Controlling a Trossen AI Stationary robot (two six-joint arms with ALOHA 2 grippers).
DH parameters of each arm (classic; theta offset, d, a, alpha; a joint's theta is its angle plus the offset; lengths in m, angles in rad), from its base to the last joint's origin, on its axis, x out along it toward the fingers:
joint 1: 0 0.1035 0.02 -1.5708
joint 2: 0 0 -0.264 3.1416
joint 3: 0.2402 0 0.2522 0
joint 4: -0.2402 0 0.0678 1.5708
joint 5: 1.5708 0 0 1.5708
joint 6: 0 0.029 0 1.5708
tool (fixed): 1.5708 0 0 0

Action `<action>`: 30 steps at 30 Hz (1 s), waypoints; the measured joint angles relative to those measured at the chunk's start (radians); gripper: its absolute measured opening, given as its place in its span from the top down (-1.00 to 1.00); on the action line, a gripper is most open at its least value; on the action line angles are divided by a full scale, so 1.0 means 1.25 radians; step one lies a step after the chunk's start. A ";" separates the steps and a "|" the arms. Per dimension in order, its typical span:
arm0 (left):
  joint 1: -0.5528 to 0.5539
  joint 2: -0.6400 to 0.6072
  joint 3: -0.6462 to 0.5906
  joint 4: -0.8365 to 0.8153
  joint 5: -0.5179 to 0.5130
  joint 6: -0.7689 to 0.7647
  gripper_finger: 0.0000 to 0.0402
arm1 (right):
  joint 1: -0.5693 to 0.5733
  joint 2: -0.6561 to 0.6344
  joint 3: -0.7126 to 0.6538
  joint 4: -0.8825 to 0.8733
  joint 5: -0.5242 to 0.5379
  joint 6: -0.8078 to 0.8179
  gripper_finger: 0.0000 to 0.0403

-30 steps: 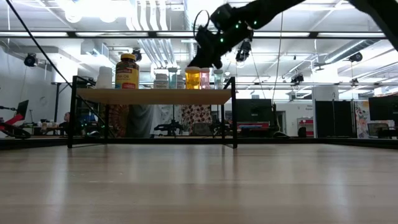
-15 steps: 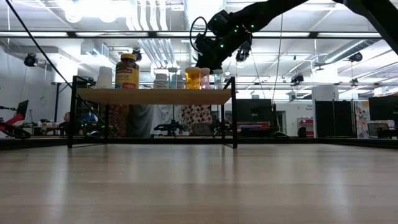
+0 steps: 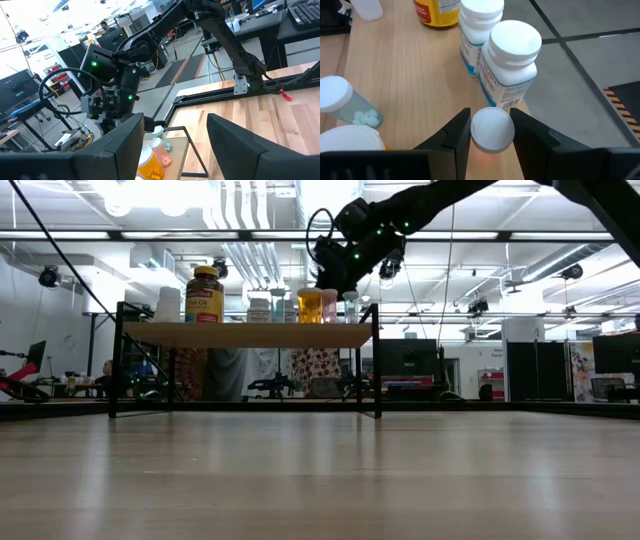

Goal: Pick and place medicine bottles onto shelf by color
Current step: Adjust the pink pill bottle on the shelf, then return to Home Position

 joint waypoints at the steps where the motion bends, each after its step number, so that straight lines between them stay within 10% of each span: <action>1: 0.000 0.000 0.000 0.000 0.000 0.000 0.00 | 0.000 0.000 0.000 -0.001 0.000 0.000 0.39; 30: -0.013 -0.005 -0.007 -0.020 0.000 0.001 0.00 | 0.012 -0.081 -0.002 -0.077 -0.013 0.030 -0.10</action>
